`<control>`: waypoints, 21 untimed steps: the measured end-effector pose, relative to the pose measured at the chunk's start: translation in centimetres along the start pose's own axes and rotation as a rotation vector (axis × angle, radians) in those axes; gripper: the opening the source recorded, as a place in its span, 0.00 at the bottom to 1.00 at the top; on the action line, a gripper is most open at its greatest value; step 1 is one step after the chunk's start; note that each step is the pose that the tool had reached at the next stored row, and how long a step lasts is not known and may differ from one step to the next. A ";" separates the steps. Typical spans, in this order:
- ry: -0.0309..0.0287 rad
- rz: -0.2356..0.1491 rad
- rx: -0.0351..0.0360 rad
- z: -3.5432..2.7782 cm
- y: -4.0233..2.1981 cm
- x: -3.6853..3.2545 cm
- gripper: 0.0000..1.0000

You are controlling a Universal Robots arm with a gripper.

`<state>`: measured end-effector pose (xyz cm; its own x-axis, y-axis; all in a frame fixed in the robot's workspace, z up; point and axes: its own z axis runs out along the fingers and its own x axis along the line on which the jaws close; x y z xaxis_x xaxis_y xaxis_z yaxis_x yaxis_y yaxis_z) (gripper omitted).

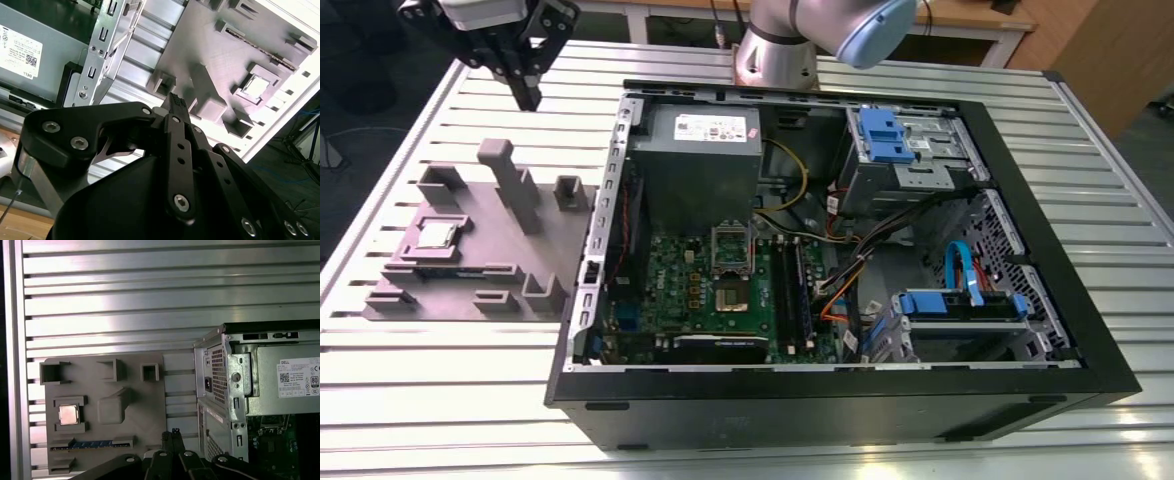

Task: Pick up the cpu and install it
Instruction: 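Reach for the cpu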

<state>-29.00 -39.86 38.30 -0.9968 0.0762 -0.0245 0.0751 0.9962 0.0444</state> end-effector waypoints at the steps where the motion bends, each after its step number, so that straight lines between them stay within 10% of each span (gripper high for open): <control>1: 0.0000 0.000 0.0000 0.00 -0.01 0.06 0.11; 21: 0.0000 0.000 0.0000 0.05 -0.11 1.49 0.11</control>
<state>-30.49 -39.85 38.20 -0.9968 0.0762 -0.0245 0.0751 0.9962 0.0444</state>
